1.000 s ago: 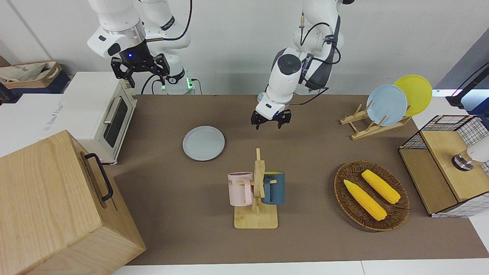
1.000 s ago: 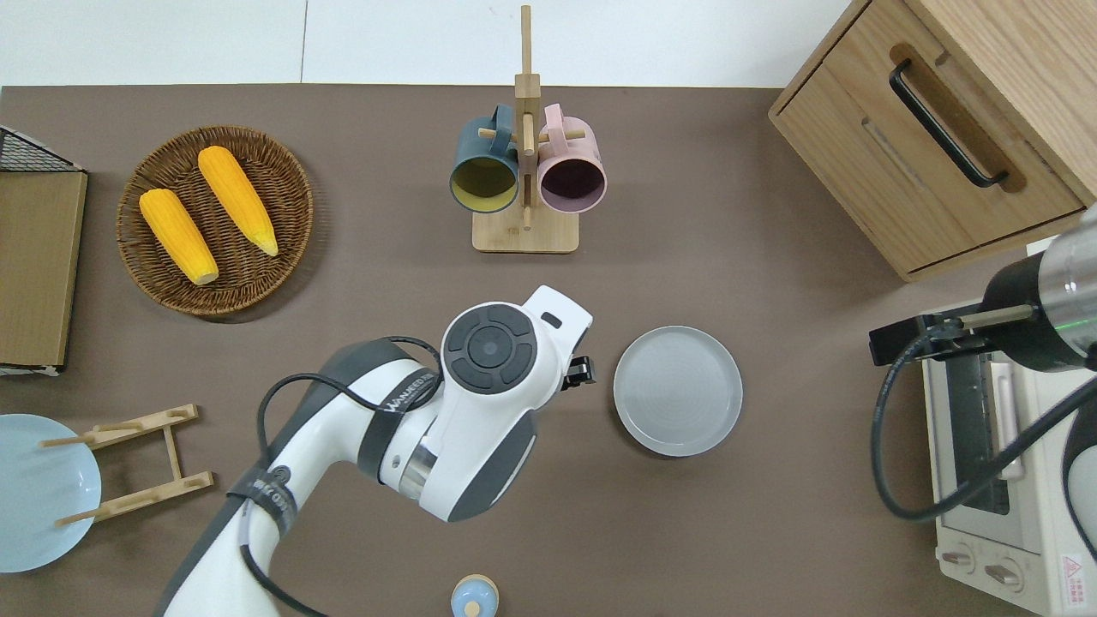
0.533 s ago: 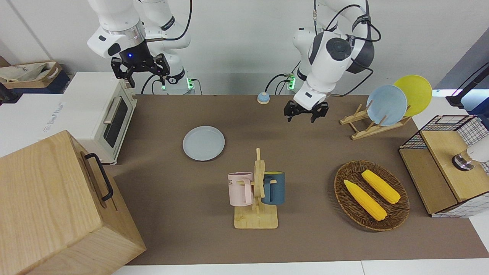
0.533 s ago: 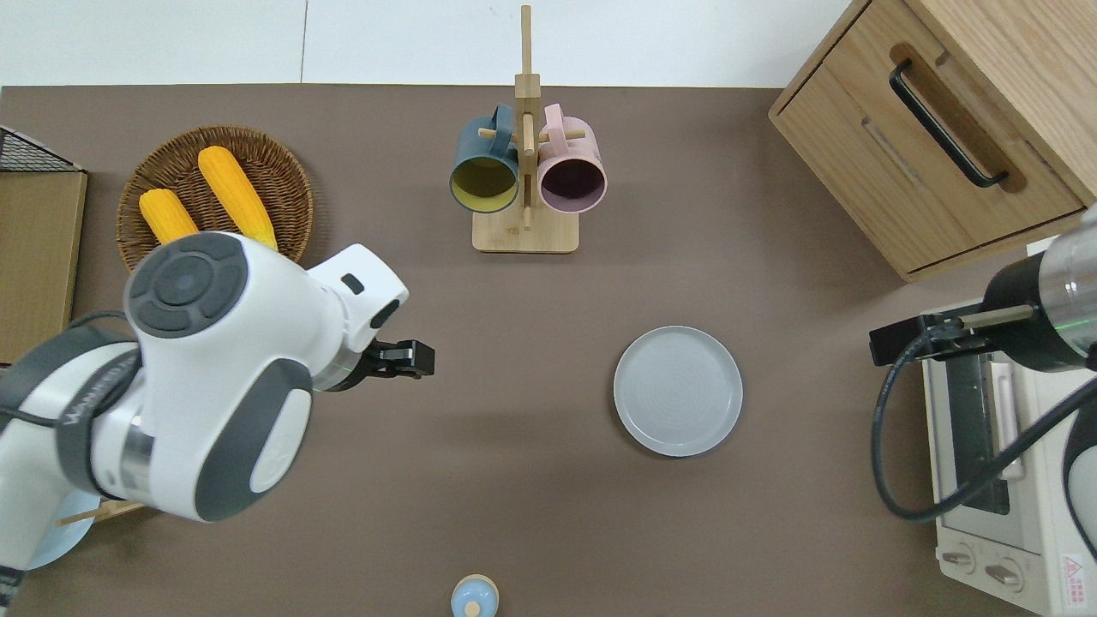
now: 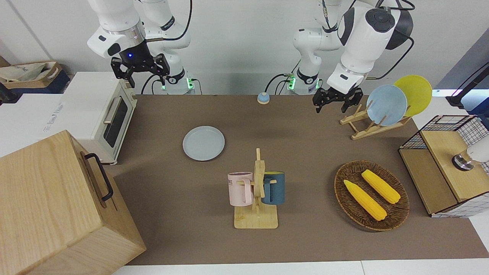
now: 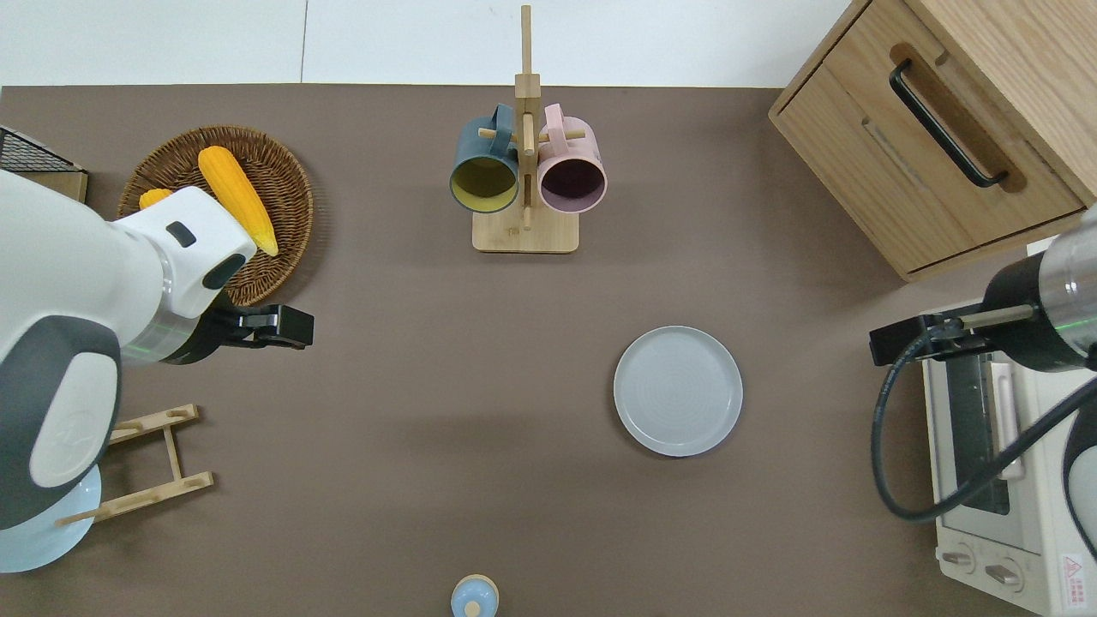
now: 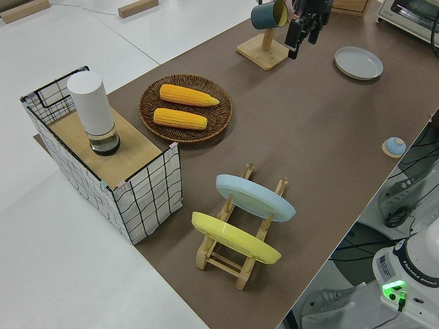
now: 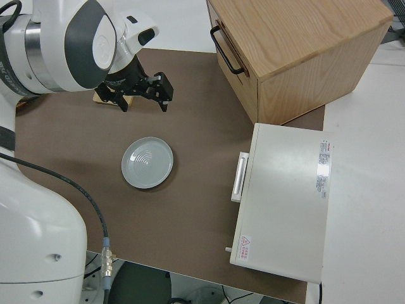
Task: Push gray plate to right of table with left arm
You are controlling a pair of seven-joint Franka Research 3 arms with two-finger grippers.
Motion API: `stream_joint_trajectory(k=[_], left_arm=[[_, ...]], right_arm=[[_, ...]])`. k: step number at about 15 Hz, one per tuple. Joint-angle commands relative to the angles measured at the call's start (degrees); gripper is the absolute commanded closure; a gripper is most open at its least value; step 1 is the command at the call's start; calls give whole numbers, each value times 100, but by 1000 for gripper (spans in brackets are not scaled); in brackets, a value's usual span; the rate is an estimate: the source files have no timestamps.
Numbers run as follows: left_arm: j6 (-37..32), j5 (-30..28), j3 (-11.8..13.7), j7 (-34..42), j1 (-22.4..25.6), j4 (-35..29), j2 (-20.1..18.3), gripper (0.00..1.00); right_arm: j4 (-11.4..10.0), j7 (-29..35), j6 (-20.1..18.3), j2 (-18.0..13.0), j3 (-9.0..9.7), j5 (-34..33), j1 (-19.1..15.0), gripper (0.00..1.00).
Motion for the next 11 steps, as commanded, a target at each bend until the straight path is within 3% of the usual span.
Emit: stream_joint_trajectory(k=[1,3,9,11], left_arm=[[-480,108,333,873,-9,421,39,9],[-683,91,475,1349,-9,544,39,9],[-692,99,853,1386,-18,659,39,9],[-692,91,871,1386,-18,659,39,9]], right_arm=[[-3,-15,-69,-43,23,46,-62,17],[5,-6,-69,-43,32,46,-62,17],[-3,-15,-69,-43,23,46,-62,17],[-3,-15,-69,-43,23,46,-62,17]])
